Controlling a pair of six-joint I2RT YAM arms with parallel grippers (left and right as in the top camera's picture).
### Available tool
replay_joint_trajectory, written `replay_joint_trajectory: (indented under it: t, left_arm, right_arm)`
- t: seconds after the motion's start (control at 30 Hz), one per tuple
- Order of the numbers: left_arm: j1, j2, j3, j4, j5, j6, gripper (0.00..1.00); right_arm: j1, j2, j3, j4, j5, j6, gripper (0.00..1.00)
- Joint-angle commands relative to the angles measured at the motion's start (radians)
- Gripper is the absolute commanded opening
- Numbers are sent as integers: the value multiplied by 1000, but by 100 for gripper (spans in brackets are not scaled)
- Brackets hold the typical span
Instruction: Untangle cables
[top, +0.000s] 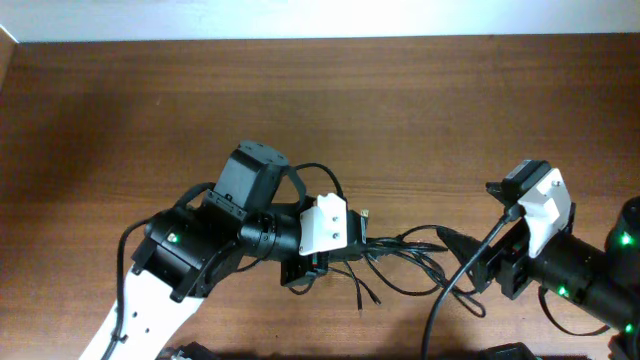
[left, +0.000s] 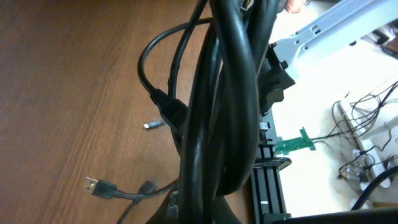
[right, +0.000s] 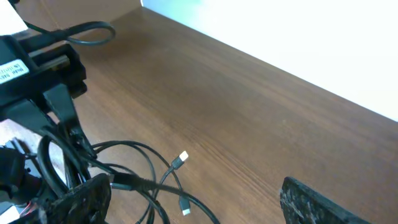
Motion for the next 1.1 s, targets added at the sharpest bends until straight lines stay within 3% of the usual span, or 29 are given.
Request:
replay_joint_trajectory:
  t: [0.0,0.27,0.47,0.73,0.87,1.07]
  left_arm:
    - [-4,0,8,21,35,65,0]
    - [-4,0,8,161,152,64,0]
    - [-4,0,8,172,164,64,0]
    - [-4,33,8,177,-27,-80,0]
    - [-5,34,8,216,191,-79,0]
    - [-5,37,8,150,62,-75,0]
  right_arm:
    - [-1,-1,21,-18,-85,-7,85]
    - [-1,1,21,-68,-140,-8,85]
    - [-1,1,21,-95,-145,-8,83]
    - [-1,1,21,-135,-152,-8,81]
    - [-1,1,21,-135,-119,-11,81]
    - [-1,1,21,-78,-97,-11,81]
